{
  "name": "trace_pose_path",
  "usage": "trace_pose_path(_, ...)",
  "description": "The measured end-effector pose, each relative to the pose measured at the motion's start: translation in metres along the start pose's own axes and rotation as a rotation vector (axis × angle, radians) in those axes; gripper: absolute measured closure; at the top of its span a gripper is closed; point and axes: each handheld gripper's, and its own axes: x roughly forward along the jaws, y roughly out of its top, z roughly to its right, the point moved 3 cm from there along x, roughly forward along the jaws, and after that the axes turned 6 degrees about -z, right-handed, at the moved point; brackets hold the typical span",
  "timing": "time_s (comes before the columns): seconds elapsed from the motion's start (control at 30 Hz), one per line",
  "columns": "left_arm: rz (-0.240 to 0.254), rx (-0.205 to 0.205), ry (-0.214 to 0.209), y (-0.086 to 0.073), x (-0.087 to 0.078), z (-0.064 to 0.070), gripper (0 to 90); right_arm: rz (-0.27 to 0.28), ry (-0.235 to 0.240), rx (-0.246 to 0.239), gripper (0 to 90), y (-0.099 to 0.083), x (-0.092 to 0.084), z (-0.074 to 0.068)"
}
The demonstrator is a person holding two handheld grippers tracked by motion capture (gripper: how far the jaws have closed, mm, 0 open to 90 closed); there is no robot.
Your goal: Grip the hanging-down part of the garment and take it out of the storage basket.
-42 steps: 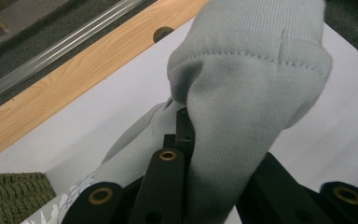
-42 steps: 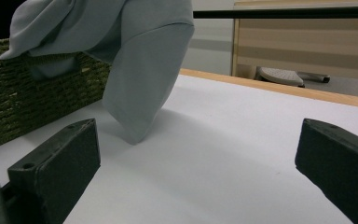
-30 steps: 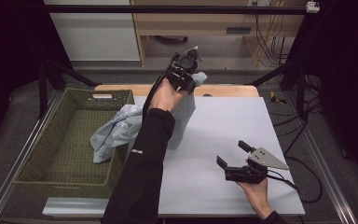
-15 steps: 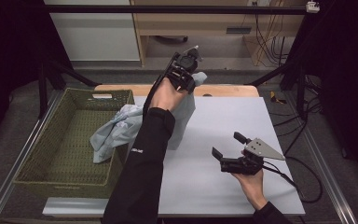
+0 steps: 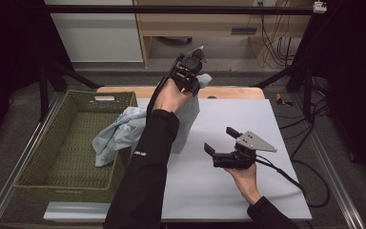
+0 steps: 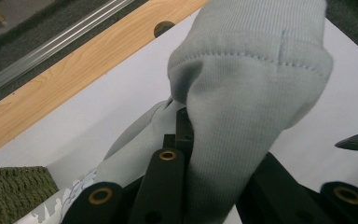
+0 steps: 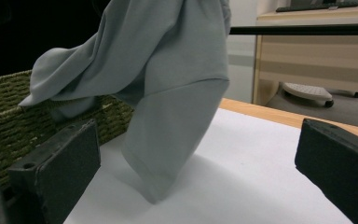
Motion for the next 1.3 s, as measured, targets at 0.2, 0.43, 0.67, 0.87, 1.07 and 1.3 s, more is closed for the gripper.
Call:
trace_pose_path(0.2,0.005,-0.002,0.002,-0.002,-0.002,-0.002,81.9,-0.009,0.010,-0.005,0.4,0.006,0.017,-0.005)
trace_pose_path(0.43,0.006,-0.003,0.000,-0.003,-0.002,-0.003,81.8,-0.001,0.003,-0.018,0.4,0.013,0.032,-0.007)
trace_pose_path(0.67,0.006,-0.004,0.001,-0.003,-0.002,-0.004,81.9,-0.008,0.001,-0.022,0.4,0.020,0.045,-0.011)
trace_pose_path(0.87,0.007,-0.002,0.001,-0.002,0.000,-0.003,81.8,-0.020,0.012,-0.011,0.4,0.023,0.060,-0.017)
trace_pose_path(1.07,0.006,0.001,0.003,-0.003,0.000,-0.004,81.8,-0.039,0.007,-0.026,0.3,0.025,0.079,-0.023)
trace_pose_path(1.3,0.010,0.006,-0.002,-0.005,-0.002,-0.003,81.9,-0.045,-0.001,-0.020,0.2,0.027,0.097,-0.028)
